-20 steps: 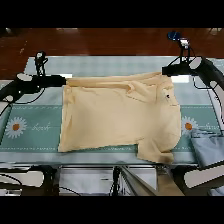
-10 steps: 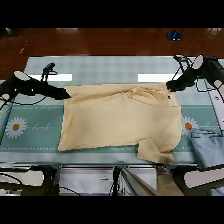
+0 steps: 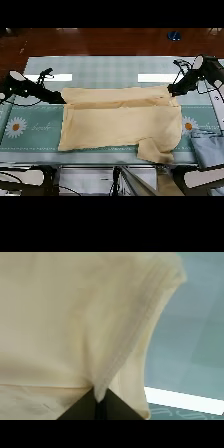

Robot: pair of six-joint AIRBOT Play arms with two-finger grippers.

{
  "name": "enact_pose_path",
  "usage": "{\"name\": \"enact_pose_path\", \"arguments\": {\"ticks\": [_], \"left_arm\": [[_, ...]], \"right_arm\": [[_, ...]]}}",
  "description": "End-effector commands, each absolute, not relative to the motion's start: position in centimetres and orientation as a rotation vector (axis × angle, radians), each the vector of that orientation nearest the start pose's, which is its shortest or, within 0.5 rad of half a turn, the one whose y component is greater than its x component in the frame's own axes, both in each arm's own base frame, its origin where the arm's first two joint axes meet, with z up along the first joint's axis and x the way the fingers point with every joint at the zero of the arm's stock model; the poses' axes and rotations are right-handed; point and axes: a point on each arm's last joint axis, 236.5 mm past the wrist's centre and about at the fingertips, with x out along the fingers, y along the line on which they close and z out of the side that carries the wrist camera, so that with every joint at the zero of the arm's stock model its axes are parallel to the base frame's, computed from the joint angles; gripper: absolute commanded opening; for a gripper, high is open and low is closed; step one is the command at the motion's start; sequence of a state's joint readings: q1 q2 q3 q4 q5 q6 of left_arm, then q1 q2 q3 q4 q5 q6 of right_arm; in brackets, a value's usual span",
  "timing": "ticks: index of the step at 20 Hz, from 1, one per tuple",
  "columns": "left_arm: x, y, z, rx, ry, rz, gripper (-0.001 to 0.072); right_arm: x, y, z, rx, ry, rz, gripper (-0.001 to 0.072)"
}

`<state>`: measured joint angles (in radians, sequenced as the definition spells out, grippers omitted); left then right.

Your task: Fold the shirts.

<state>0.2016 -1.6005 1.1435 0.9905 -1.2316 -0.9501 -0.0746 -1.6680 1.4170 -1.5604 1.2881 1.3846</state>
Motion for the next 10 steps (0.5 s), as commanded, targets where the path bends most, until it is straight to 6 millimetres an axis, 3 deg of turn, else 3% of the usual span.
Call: {"name": "enact_pose_path", "arguments": {"ticks": [1,7,8,9,10], "left_arm": [[37.1,-4.9,-9.4,-0.282,1.452,-0.563,0.0021],[37.1,-5.3,-10.5,-0.297,1.468,-0.565,0.0025],[37.4,-5.7,-10.1,-0.320,1.455,-0.571,0.0069],[37.8,-6.1,-9.7,-0.339,1.440,-0.578,0.0221],[38.1,-6.2,-9.1,-0.344,1.433,-0.591,0.0282]], "right_arm": [[40.9,-2.6,-7.5,-0.052,1.565,0.078,0.0024],[40.5,-1.0,-9.2,0.019,1.608,0.117,0.0027],[40.7,-1.0,-9.1,0.020,1.597,0.116,0.0058],[40.7,-1.0,-9.0,0.018,1.597,0.116,0.0188],[40.5,-1.2,-8.7,0.012,1.602,0.114,0.0256]]}}
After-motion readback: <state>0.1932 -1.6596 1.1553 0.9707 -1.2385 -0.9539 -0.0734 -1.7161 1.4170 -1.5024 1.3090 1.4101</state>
